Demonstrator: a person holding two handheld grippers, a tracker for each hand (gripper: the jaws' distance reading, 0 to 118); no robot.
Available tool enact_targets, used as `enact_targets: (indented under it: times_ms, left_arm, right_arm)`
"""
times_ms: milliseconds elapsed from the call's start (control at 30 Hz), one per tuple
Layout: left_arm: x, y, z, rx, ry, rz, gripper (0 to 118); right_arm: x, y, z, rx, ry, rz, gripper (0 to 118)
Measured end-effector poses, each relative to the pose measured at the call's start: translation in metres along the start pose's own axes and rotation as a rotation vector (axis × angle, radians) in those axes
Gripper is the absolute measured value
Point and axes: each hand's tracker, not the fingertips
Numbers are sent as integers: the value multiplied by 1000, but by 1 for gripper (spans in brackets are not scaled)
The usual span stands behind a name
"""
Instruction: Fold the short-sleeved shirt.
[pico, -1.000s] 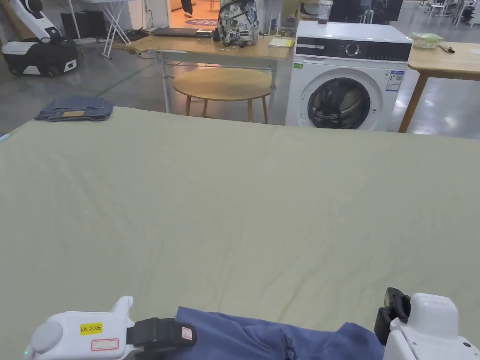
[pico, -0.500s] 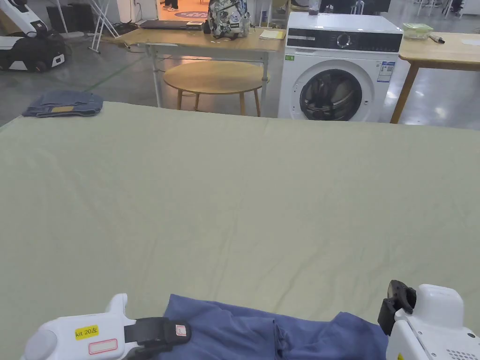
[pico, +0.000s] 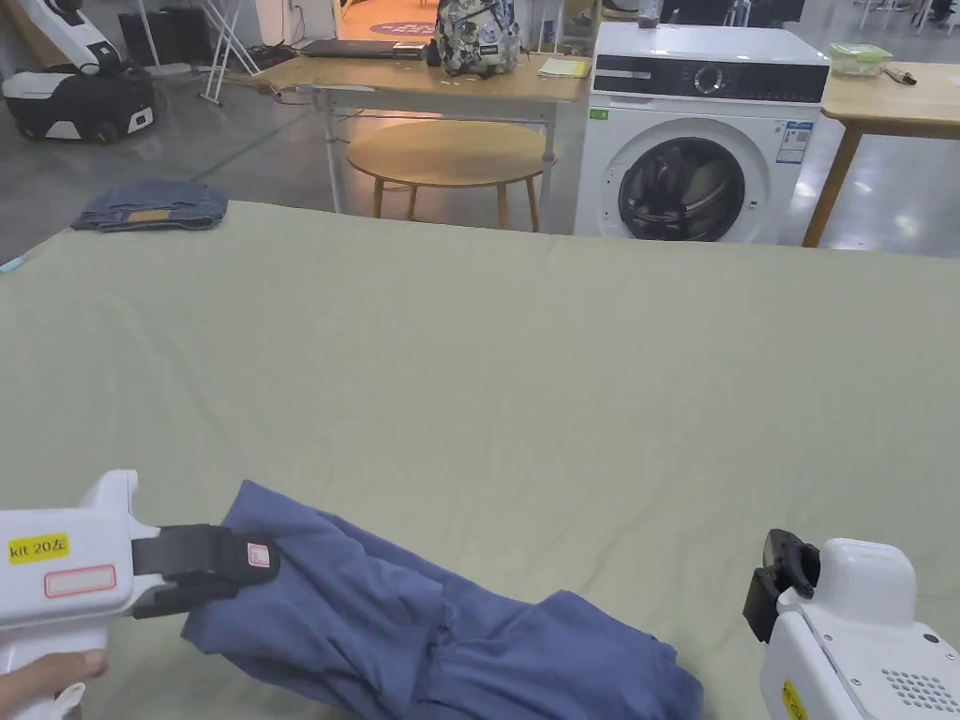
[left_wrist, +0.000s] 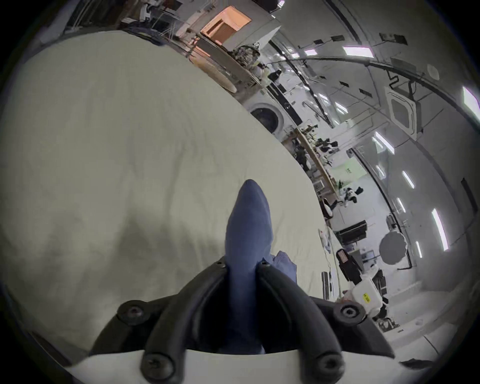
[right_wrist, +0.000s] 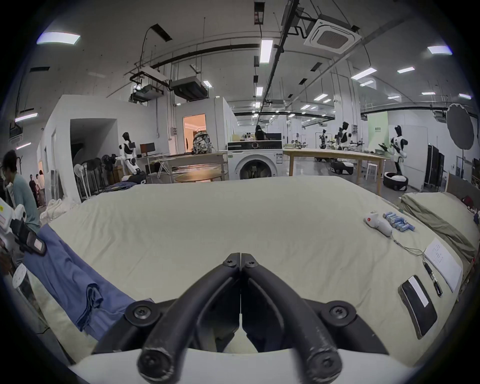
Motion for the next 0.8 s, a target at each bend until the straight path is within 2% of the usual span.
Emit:
enact_targets:
  times_ms: [33,267,467,800]
  left_arm:
    - [24,-7,1,-3,2,6,6]
    - [61,-2,-31,-47,78,-38,6]
    - [117,-23,-66,-105,133,-152,6]
    - [163,-48,-133,-253,125,-282,6]
  right_arm:
    - [-1,0,0,-1,3,1,0]
    - [1,-3,-1,-12,3,-8,0]
    - [8,-3,1,-20,-12,-12,0]
    - [14,-8,6,-32,-22,1,0]
